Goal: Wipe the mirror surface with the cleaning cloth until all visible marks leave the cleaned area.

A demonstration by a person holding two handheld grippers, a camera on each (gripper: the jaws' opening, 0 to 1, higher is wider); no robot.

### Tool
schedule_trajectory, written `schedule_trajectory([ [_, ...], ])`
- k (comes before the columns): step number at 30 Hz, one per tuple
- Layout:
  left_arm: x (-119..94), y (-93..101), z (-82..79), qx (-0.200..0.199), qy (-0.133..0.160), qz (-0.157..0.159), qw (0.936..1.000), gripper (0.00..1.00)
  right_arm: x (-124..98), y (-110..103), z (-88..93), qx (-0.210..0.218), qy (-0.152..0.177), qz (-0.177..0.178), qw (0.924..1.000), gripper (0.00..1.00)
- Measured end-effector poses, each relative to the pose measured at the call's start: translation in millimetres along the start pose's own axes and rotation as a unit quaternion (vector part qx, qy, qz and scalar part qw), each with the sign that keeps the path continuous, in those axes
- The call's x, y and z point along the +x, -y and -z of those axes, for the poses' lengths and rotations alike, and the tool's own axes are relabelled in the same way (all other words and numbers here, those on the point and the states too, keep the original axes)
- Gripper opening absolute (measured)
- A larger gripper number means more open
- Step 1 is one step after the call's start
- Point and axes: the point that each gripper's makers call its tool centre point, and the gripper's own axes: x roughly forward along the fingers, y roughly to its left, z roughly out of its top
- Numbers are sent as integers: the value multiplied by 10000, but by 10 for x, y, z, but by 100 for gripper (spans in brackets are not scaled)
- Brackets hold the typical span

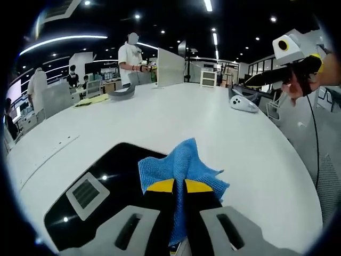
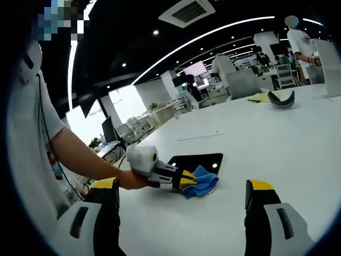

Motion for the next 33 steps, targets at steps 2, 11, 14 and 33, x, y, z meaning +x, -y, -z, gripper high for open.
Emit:
schedule_trajectory([
  [2, 15, 6, -5, -15, 11, -8, 10000, 3, 2, -5, -1, 4, 2, -2, 10000, 99],
  [11, 84, 42, -40, -8, 27, 29, 10000, 3, -15, -3, 15, 34, -2, 3, 10000, 99],
  [14, 98, 49, -44, -1, 12, 52, 10000, 3, -14, -3, 29, 34, -18, 2, 10000, 99],
  [33, 146, 76, -66, -17, 33, 94, 9999, 3, 1, 13, 37, 48, -40, -1, 10000, 99],
])
